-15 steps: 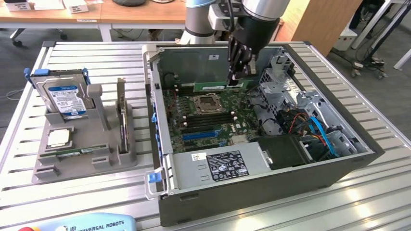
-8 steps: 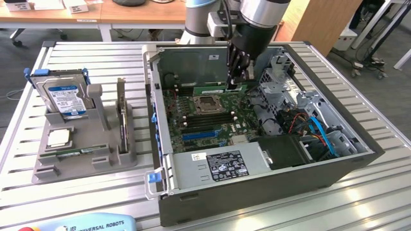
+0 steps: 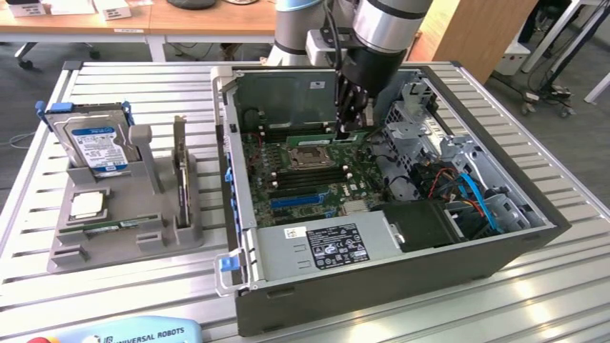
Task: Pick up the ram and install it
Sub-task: 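Insert the ram into the slot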
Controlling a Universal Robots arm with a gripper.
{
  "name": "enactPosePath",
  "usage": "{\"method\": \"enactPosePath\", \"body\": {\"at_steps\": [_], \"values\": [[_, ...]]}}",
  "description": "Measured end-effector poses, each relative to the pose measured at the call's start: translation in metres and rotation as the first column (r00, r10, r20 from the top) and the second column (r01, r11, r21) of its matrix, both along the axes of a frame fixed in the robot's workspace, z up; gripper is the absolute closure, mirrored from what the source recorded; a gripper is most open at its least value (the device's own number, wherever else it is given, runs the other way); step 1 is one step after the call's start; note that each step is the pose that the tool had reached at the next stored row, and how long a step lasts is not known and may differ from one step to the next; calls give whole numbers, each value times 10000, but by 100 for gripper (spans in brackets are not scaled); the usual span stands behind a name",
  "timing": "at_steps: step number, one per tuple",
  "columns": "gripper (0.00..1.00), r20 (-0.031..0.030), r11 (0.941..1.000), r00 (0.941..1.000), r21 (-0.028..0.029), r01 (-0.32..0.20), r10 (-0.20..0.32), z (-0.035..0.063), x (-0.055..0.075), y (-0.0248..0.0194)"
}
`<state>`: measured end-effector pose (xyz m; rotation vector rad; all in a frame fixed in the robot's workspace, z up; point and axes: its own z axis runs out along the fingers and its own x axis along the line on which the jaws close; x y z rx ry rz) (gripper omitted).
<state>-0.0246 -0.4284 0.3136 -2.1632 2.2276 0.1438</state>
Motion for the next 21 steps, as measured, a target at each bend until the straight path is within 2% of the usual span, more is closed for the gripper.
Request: {"method": "enactPosePath", "body": {"at_steps": [21], "values": [[88,1,10000,10000,0,0,0,-357,0,0]]}}
